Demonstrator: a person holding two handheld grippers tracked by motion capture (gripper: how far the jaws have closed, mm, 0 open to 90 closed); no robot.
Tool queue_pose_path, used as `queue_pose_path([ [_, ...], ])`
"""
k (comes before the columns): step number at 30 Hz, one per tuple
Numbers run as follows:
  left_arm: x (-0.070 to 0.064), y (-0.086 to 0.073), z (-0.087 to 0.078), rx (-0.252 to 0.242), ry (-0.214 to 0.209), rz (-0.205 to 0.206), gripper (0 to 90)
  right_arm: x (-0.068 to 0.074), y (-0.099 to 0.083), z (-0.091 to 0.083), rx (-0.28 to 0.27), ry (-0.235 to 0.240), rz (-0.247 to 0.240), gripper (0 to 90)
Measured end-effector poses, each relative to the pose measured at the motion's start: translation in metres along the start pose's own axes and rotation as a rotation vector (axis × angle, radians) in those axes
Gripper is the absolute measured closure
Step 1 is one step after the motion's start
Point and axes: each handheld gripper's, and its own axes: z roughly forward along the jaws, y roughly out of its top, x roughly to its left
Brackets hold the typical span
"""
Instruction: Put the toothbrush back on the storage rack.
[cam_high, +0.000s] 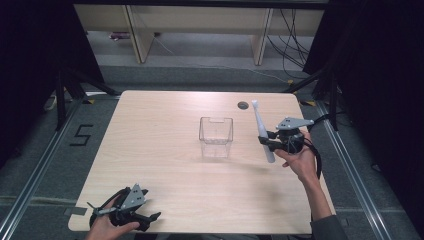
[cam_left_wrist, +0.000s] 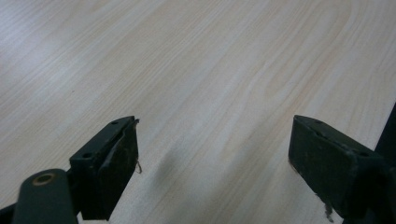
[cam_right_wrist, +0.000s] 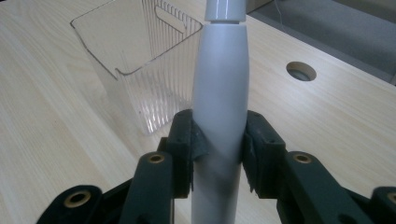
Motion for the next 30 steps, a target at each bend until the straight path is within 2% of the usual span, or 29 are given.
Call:
queue_pose_path([
  [2,0.0,0.0,0.0,-0.002,0.0,0.001,15.5,-0.001,0.001,0.001,-0.005,-0.007,-0.017,67.1],
  [6,0.002,0.0,0.0,0.001,0.003,0.006,15.5,-0.001,0.003,0.003,-0.003,-0.001,0.013,67.1],
  [9,0.001,0.0,0.001,0.003,-0.004,0.009,15.5,-0.003,0.009,0.004,-0.018,-0.001,-0.007,67.1],
  [10,0.001,0.0,0.001,0.003,-0.003,0.009,15.6,-0.001,0.01,0.005,-0.019,-0.003,0.022,67.1],
  [11,0.001,0.0,0.001,0.005,-0.003,0.01,15.5,-0.002,0.012,0.006,-0.031,-0.004,0.003,67.1],
  [20,0.001,0.0,0.001,0.008,0.0,0.011,15.5,-0.001,0.023,0.008,-0.051,0.006,0.008,67.1],
  [21,0.002,0.0,0.0,0.012,0.001,0.015,15.5,-0.002,0.026,0.007,-0.071,0.007,-0.002,67.1],
  [22,0.002,0.0,0.0,0.009,0.004,0.012,15.5,-0.001,0.028,0.007,-0.076,0.005,0.01,67.1],
  [30,0.001,-0.001,0.001,0.009,-0.002,0.009,15.5,0.0,0.04,0.009,-0.113,0.011,-0.01,67.1],
])
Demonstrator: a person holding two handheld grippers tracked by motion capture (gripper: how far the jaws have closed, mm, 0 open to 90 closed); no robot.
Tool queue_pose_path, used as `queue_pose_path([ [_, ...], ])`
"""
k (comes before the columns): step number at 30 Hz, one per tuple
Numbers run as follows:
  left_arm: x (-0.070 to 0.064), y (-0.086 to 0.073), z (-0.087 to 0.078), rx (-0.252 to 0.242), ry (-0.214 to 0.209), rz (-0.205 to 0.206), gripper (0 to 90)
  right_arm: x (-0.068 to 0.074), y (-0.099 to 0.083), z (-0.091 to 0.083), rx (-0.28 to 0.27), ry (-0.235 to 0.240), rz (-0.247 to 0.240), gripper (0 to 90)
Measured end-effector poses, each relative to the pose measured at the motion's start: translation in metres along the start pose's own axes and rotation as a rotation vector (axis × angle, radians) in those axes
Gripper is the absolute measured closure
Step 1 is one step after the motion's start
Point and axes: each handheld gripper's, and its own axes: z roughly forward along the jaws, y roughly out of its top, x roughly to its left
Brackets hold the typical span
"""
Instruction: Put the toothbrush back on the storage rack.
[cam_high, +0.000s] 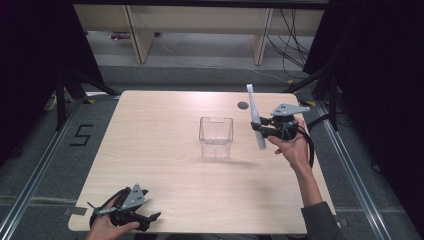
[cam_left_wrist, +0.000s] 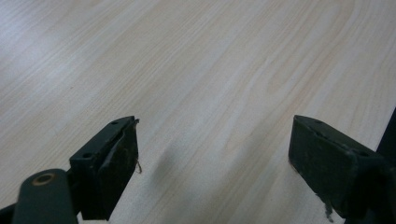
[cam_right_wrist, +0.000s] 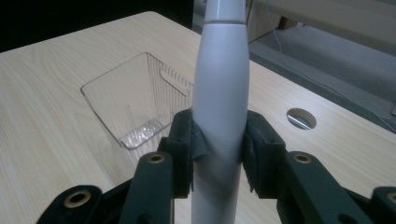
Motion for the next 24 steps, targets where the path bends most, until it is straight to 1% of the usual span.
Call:
queue_pose_path([
  [1,0.001,0.0,-0.001,0.003,0.004,0.005,15.6,0.002,0.003,0.002,0.014,0.004,0.003,67.1],
  [3,0.001,0.0,-0.001,-0.001,0.006,-0.001,15.5,0.003,0.005,0.004,0.013,0.008,0.003,67.1],
  [4,0.001,-0.001,0.0,-0.001,0.004,-0.015,15.5,0.002,0.007,0.006,-0.008,0.006,-0.007,67.1],
  [5,0.001,0.0,0.0,0.002,0.006,-0.009,15.5,0.003,0.008,0.005,0.005,0.009,0.005,67.1],
  [6,0.001,0.0,0.0,0.002,0.006,-0.009,15.5,0.003,0.008,0.005,0.005,0.009,0.005,67.1],
  [7,0.002,0.0,0.0,0.004,0.008,0.004,15.5,0.002,0.01,0.006,-0.005,0.003,-0.011,67.1],
  [8,0.001,0.0,0.0,-0.001,0.005,0.001,15.5,0.003,0.011,0.006,0.002,0.007,-0.005,67.1],
  [9,0.0,0.0,0.0,-0.002,-0.001,-0.002,15.6,0.002,0.014,0.008,-0.016,0.002,-0.011,67.1],
  [11,0.0,0.0,0.0,-0.001,0.0,-0.002,15.6,0.002,0.017,0.009,-0.015,0.008,-0.016,67.1],
  [12,0.0,0.0,0.0,-0.001,0.0,-0.002,15.6,0.003,0.019,0.008,-0.01,0.005,-0.012,67.1],
  [13,0.001,0.0,-0.001,-0.001,0.004,0.002,15.6,0.004,0.021,0.008,0.0,0.013,0.001,67.1],
  [14,0.001,0.0,-0.001,-0.001,0.004,0.002,15.6,0.004,0.022,0.009,-0.013,0.009,-0.011,67.1],
  [16,0.001,0.0,0.0,0.004,0.006,0.001,15.6,0.003,0.026,0.011,-0.022,0.012,-0.006,67.1],
  [17,0.001,0.0,0.0,0.006,0.005,0.003,15.6,0.003,0.028,0.01,-0.002,0.018,0.0,67.2],
  [18,0.001,0.0,0.0,0.0,0.001,0.001,15.5,0.003,0.03,0.012,-0.015,0.01,-0.01,67.1],
  [19,0.001,0.0,-0.001,0.006,0.002,0.007,15.6,0.003,0.031,0.012,-0.006,0.012,0.001,67.2],
  [20,0.001,0.0,-0.001,0.006,0.002,0.007,15.6,0.003,0.031,0.012,-0.006,0.012,0.001,67.2],
  [21,0.001,0.0,-0.001,0.003,0.005,0.008,15.6,0.003,0.033,0.014,-0.013,0.019,0.014,67.1],
  [24,0.002,0.0,-0.001,0.003,0.002,0.006,15.5,0.004,0.037,0.015,-0.023,0.021,0.014,67.1],
])
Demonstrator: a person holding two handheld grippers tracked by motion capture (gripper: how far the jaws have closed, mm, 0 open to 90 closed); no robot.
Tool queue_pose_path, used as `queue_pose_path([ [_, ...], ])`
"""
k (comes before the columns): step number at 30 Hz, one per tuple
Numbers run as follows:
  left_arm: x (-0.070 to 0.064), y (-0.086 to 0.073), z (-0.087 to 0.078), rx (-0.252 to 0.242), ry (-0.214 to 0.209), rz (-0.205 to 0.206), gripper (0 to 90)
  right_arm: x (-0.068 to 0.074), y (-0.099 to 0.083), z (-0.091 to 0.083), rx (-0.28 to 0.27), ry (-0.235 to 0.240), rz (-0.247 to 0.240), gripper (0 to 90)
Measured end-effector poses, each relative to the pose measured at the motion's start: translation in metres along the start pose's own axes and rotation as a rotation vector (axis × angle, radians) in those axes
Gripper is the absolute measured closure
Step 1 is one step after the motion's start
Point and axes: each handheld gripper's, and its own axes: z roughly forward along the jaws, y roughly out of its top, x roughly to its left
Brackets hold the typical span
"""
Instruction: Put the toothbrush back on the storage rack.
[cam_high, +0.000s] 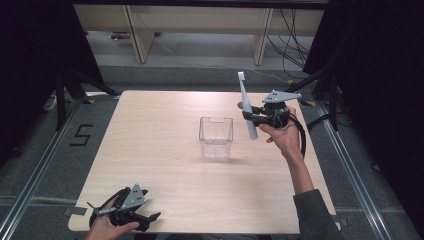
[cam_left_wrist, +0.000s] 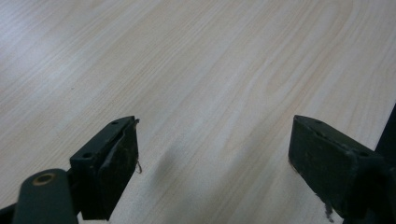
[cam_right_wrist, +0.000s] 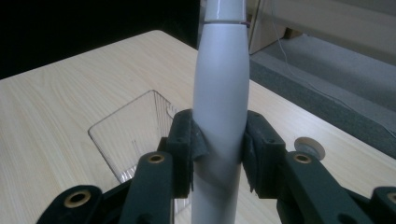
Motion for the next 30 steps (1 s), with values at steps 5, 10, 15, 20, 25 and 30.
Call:
queue_pose_path([
  [5,-0.001,0.0,0.001,-0.003,-0.004,-0.006,15.6,0.003,0.011,0.004,-0.002,0.014,-0.012,67.1],
  [10,-0.001,0.0,0.001,-0.001,0.001,-0.004,15.5,0.007,0.019,0.004,-0.006,0.026,-0.029,67.1],
  [15,-0.001,0.0,0.001,-0.001,-0.003,-0.004,15.5,0.016,0.027,0.01,-0.018,0.046,-0.036,67.1],
  [20,-0.001,0.0,0.001,0.0,0.0,-0.004,15.5,0.024,0.033,0.02,-0.013,0.073,-0.047,67.1],
  [25,0.0,0.0,0.0,-0.001,-0.002,0.0,15.5,0.031,0.038,0.031,-0.001,0.098,-0.041,67.1],
  [30,0.0,0.0,0.0,0.002,0.0,0.005,15.5,0.038,0.038,0.041,0.004,0.103,-0.061,67.1],
])
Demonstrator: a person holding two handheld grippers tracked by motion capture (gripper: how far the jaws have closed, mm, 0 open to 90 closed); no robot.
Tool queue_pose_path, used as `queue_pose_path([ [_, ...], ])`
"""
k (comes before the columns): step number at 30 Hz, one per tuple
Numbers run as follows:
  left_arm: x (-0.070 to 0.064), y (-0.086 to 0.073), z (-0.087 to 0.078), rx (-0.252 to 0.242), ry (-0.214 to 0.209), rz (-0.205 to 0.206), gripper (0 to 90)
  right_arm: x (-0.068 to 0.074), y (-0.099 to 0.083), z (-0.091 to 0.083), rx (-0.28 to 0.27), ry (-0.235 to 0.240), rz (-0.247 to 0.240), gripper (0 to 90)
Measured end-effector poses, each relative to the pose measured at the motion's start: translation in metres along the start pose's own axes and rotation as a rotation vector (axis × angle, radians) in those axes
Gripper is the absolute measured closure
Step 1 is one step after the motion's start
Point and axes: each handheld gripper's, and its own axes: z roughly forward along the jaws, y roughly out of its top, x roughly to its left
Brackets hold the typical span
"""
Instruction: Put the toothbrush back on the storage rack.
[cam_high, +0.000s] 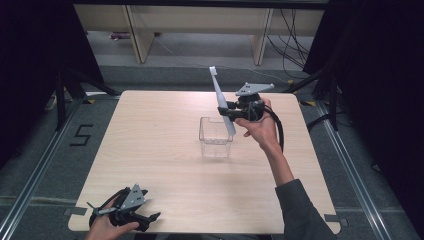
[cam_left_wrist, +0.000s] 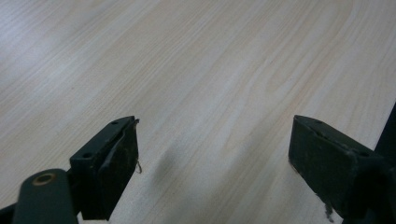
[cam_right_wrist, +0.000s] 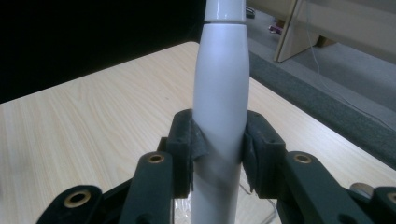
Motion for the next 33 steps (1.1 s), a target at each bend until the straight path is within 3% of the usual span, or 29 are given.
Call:
queue_pose_path([
  [8,0.0,0.0,0.0,0.001,0.0,0.001,15.6,0.004,0.0,0.015,0.025,0.02,-0.01,67.1],
  [12,0.0,0.0,0.0,-0.002,0.001,-0.005,15.5,0.006,-0.003,0.024,0.051,0.036,0.007,67.1],
  [18,-0.001,0.0,0.0,-0.004,-0.002,-0.008,15.5,0.006,-0.006,0.034,0.085,0.031,0.003,67.1],
  [20,-0.001,0.0,0.0,-0.001,-0.001,-0.004,15.5,0.005,-0.007,0.037,0.074,0.023,-0.008,67.1],
  [28,-0.001,0.0,0.0,-0.001,0.0,-0.005,15.5,0.007,-0.014,0.05,0.13,0.029,0.012,67.1],
  [30,-0.001,0.0,0.0,-0.001,-0.002,-0.005,15.5,0.006,-0.016,0.053,0.141,0.035,-0.005,67.1],
  [33,0.0,0.0,0.0,0.0,-0.002,-0.003,15.6,0.006,-0.023,0.058,0.174,0.037,0.026,67.1],
])
